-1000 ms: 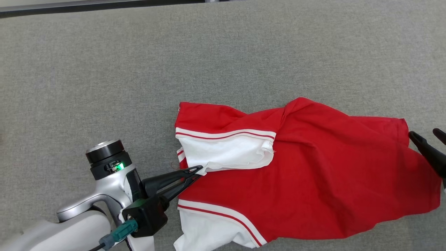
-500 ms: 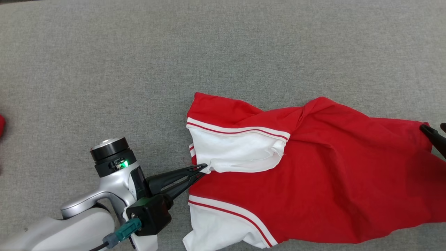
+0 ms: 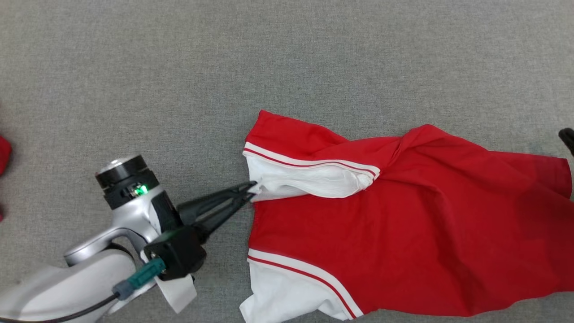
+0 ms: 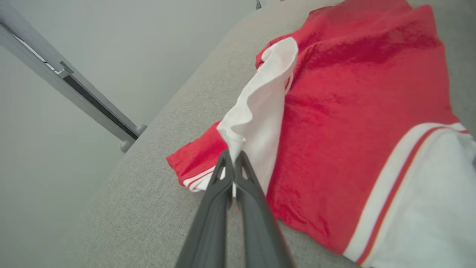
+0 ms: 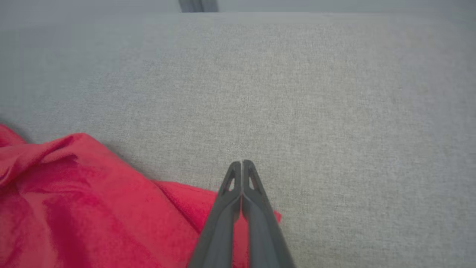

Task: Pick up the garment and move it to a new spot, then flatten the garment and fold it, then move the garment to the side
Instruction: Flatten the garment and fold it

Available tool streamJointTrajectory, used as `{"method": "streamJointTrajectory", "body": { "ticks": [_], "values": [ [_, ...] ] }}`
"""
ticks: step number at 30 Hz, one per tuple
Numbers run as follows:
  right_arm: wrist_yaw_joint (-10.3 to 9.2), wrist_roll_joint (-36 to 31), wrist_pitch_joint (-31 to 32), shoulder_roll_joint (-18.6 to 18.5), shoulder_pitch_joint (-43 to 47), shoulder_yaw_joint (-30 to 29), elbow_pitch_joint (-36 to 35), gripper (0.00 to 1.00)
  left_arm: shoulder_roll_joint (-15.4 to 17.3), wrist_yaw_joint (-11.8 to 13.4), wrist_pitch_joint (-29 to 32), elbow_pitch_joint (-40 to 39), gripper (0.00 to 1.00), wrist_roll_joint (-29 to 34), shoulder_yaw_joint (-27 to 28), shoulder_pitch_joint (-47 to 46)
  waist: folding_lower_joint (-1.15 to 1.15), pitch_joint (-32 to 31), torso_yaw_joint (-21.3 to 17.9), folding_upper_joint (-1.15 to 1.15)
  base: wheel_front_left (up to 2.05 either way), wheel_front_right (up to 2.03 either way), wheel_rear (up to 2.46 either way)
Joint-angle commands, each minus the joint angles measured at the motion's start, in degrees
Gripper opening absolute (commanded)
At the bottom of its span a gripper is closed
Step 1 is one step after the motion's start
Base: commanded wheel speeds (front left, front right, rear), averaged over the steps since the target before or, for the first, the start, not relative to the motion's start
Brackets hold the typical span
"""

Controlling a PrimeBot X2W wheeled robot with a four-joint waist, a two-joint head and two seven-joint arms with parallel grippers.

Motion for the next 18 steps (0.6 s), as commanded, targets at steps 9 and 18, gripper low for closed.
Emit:
{"method": "streamJointTrajectory", "body": {
  "ticks": [9, 18],
  "values": [
    [-0.02, 3.14, -10.57, -4.75, -2.59, 3.53, 0.96, 0.0, 3.13, 3.35, -0.94, -2.26, 0.0, -9.89, 12.68, -2.04, 0.0, -1.86, -1.04, 0.0, 0.0, 0.0, 0.0],
    [-0.01, 13.36, 4.24, 1.99, 2.51, -3.66, 6.19, 1.0, 4.95, 2.76, -0.98, -4.78, 0.0, -10.45, 17.08, -0.95, 0.0, -0.87, -1.27, 0.0, 0.0, 0.0, 0.0]
  ]
}}
